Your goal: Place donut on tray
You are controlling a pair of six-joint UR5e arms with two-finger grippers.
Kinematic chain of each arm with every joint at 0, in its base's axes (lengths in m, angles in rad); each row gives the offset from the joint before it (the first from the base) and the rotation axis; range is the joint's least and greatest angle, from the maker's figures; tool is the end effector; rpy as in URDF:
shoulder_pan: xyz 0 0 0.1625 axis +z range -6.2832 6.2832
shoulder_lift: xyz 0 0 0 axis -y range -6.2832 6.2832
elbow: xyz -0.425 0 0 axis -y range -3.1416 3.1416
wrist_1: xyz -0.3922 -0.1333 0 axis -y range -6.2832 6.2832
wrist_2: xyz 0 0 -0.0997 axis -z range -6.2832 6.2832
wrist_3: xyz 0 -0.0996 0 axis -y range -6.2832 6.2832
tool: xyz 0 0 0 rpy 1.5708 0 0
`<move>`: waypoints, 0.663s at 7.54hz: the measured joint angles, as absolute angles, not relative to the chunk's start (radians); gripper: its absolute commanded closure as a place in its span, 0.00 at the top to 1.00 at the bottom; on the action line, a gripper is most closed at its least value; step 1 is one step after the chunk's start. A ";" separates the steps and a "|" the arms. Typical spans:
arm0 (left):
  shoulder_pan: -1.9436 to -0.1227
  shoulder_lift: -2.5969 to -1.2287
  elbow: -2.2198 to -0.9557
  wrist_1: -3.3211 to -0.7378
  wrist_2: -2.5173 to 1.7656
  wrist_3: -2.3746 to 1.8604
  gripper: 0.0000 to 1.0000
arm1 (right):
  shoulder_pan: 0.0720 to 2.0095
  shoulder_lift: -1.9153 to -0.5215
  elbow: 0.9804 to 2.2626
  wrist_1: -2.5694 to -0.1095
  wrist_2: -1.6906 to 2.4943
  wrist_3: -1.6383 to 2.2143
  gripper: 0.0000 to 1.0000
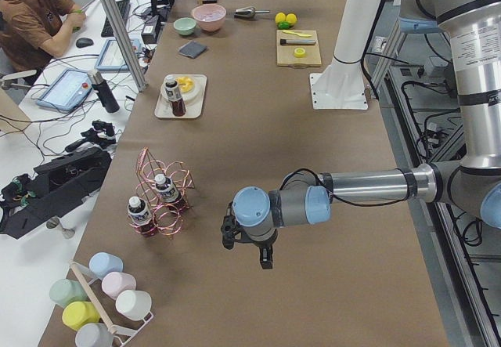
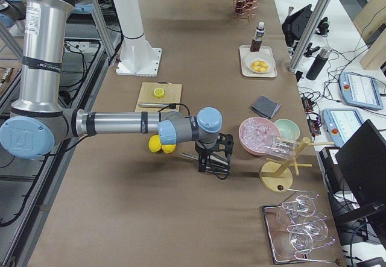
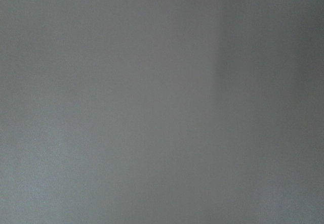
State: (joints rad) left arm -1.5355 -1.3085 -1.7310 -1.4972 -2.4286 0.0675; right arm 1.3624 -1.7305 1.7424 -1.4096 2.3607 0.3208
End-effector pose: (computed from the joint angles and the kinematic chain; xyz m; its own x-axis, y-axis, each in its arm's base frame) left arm -0.0450 -0.3686 0.6945 0.6545 -0.0424 -0.7549 -0.0791 0.9891 -0.1242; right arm -0.0288 -0.4384 0.6293 0.6938 0.0521 0.7183 -0.0158 0.9982 -0.0572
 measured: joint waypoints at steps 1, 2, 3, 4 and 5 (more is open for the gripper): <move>-1.536 -1.310 -1.731 -1.497 -2.428 0.067 0.98 | 1.386 -1.746 1.738 -1.412 2.361 0.281 1.00; -1.536 -1.313 -1.731 -1.497 -2.428 0.067 0.98 | 1.403 -1.753 1.732 -1.412 2.361 0.250 1.00; -1.536 -1.315 -1.730 -1.497 -2.426 0.067 0.98 | 1.421 -1.755 1.719 -1.413 2.361 0.210 1.00; -1.536 -1.318 -1.731 -1.496 -2.412 0.067 0.98 | 1.443 -1.756 1.702 -1.413 2.361 0.166 1.00; -1.536 -1.331 -1.734 -1.495 -2.373 0.068 0.98 | 1.457 -1.755 1.689 -1.413 2.359 0.133 1.00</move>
State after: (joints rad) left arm -1.5363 -1.3308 -1.7344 -1.4952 -2.3729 0.0679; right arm 1.4568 -1.7554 1.6890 -1.4135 2.3588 0.1327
